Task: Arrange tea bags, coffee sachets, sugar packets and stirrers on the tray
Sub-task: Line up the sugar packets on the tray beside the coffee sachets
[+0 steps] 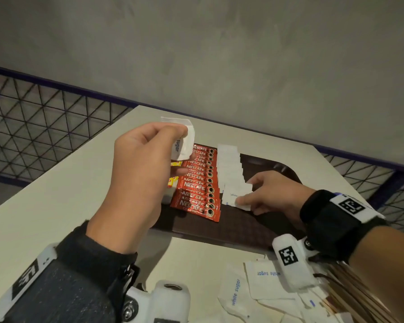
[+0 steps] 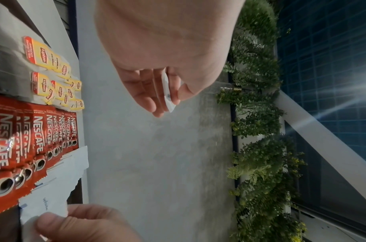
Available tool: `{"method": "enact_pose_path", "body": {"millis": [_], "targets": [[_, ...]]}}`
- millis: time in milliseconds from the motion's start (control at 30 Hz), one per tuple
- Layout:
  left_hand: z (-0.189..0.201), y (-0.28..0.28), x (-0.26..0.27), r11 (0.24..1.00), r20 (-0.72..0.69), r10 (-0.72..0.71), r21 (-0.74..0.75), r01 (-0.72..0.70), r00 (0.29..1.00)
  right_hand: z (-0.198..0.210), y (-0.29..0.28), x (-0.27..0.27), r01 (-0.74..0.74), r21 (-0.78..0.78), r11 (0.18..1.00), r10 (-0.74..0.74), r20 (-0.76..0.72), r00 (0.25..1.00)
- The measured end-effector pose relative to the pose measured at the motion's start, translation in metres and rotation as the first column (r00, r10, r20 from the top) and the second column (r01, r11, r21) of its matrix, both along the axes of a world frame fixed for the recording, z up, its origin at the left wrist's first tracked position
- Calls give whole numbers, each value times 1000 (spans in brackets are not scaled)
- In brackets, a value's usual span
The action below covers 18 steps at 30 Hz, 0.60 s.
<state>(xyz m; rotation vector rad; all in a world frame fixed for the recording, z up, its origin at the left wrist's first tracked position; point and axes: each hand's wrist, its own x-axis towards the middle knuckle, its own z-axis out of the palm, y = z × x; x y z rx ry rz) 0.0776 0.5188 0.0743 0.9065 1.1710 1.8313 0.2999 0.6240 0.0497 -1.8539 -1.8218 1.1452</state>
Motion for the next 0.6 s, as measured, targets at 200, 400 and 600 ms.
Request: {"method": "enact_pose_path", "body": {"millis": [200,400,600], "targets": [[-2,0,3,1000,-38,0,6,1,999,1,1,-15,-84,80,993,67,198,978],[-2,1,4,1000,-34,-2,2,2,999,-2,3,-21,-125,130,984,84,287,954],[-3,1,5,1000,-35,-15,10,16,999,-1,5,-23,-179,127,976,126,341,932]]}}
